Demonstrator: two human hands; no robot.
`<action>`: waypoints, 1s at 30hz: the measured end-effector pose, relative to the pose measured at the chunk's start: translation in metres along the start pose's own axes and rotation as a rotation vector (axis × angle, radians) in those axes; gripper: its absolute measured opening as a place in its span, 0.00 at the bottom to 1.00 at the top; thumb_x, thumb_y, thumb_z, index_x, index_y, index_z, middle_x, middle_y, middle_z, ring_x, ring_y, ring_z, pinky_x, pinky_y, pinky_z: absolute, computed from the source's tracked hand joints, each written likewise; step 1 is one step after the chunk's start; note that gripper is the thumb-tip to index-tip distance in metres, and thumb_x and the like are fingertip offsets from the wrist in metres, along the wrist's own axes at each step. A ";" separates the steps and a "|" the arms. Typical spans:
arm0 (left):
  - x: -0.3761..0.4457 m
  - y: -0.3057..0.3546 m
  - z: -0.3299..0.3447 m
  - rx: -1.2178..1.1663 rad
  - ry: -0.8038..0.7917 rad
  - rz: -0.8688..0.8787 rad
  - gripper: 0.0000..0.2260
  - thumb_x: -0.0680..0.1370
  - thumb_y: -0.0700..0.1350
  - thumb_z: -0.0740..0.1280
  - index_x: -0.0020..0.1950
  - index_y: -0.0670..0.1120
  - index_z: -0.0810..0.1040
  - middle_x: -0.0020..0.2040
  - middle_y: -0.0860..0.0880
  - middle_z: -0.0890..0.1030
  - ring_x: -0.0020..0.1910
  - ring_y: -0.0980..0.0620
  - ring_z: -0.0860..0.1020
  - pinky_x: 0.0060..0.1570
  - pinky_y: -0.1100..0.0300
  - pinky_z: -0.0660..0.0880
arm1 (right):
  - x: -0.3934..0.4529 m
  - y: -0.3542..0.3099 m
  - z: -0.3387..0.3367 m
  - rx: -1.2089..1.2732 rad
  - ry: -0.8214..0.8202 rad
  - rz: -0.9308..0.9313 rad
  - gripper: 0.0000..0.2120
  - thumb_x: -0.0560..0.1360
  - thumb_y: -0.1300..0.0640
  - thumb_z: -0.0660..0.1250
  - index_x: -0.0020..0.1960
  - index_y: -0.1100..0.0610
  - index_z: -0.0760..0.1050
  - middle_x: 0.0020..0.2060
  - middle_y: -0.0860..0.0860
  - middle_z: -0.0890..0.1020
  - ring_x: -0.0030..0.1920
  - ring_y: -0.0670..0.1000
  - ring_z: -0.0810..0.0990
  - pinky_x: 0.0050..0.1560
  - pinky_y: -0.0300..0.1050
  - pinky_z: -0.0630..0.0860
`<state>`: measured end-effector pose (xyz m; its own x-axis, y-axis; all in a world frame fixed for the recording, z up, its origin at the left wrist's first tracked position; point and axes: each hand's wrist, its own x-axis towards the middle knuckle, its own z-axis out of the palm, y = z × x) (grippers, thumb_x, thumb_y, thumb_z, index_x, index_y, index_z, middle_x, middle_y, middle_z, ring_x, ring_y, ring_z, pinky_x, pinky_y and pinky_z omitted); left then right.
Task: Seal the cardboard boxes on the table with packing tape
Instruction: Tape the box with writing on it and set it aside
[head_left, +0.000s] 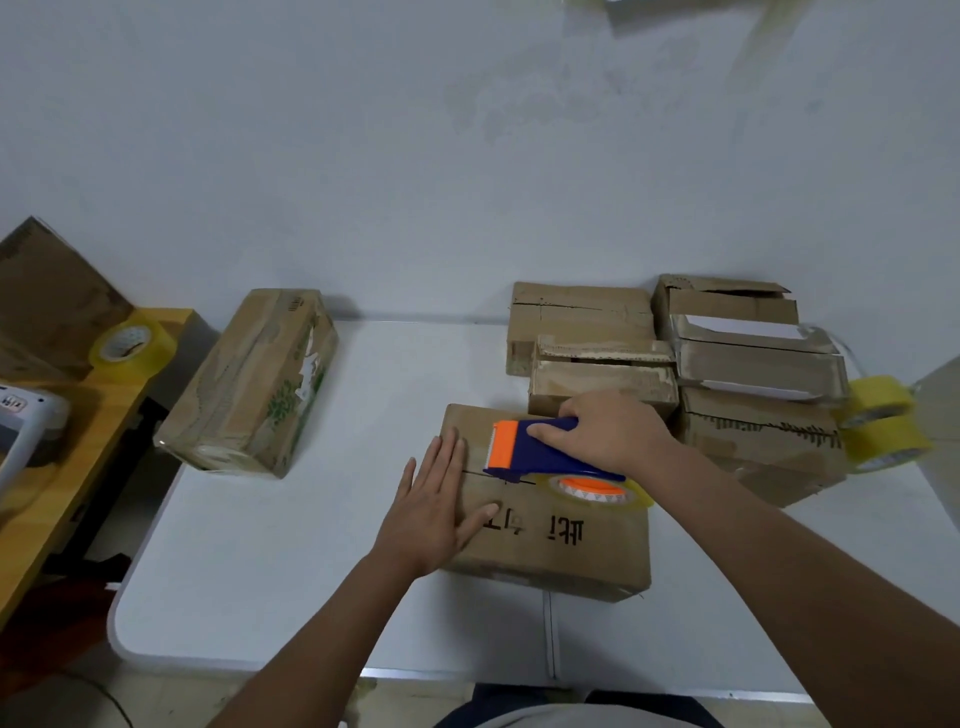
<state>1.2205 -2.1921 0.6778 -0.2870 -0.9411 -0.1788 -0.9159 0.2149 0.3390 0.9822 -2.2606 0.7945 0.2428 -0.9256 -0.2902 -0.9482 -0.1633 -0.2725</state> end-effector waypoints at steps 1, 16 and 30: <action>0.000 -0.001 0.000 -0.009 0.007 0.002 0.42 0.76 0.72 0.47 0.81 0.49 0.38 0.79 0.56 0.33 0.76 0.59 0.31 0.77 0.52 0.38 | 0.000 -0.001 -0.001 -0.026 -0.007 -0.002 0.27 0.75 0.29 0.55 0.48 0.51 0.78 0.42 0.48 0.80 0.44 0.48 0.78 0.42 0.45 0.74; 0.003 -0.007 -0.004 0.057 -0.050 0.048 0.46 0.72 0.77 0.39 0.81 0.49 0.35 0.78 0.55 0.34 0.77 0.57 0.34 0.75 0.55 0.34 | -0.053 0.092 -0.002 -0.035 -0.098 0.145 0.31 0.71 0.24 0.54 0.41 0.51 0.77 0.34 0.47 0.80 0.38 0.46 0.78 0.41 0.43 0.74; 0.020 -0.064 -0.033 0.148 -0.142 0.048 0.47 0.68 0.80 0.36 0.78 0.54 0.32 0.79 0.56 0.33 0.79 0.54 0.37 0.76 0.51 0.34 | -0.050 0.039 0.012 0.058 -0.022 0.182 0.29 0.73 0.26 0.54 0.43 0.51 0.75 0.38 0.48 0.78 0.40 0.50 0.79 0.45 0.47 0.78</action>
<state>1.2823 -2.2335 0.6835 -0.3583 -0.8849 -0.2976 -0.9285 0.3044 0.2127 0.9359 -2.2168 0.7872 0.0730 -0.9304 -0.3592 -0.9637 0.0270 -0.2657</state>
